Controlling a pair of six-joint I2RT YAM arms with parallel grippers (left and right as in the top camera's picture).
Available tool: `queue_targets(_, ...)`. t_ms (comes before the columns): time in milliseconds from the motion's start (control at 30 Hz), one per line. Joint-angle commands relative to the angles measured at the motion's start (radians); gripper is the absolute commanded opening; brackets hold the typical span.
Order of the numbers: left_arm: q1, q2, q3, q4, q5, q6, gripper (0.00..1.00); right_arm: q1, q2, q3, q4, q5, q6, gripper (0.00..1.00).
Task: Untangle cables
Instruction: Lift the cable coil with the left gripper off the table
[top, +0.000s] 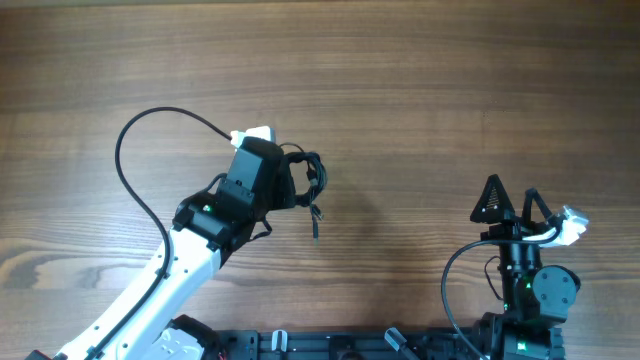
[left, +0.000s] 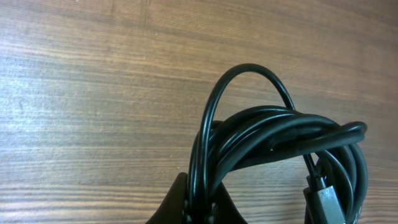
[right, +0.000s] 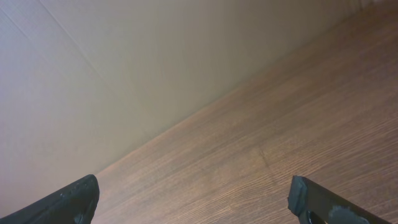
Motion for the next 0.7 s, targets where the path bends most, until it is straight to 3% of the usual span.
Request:
queue_targets(0, -0.002, -0.014, 0.002, -0.003, 0.008, -0.011, 0.04, -0.003, 0.0, -0.001, 0.003, -0.015, -0.011, 1.0)
queue_targets(100, -0.002, -0.014, 0.002, 0.02, 0.009, -0.071, 0.04, -0.003, 0.0, -0.001, 0.003, -0.015, -0.011, 1.0)
queue_targets(267, -0.003, -0.014, 0.002, 0.137, 0.217, -0.111, 0.04, -0.003, 0.0, -0.001, 0.003, -0.015, -0.01, 1.0)
queue_targets(667, -0.002, 0.004, 0.002, 0.139, 0.177, -0.1, 0.04, -0.003, 0.0, -0.001, 0.003, -0.015, -0.011, 1.0)
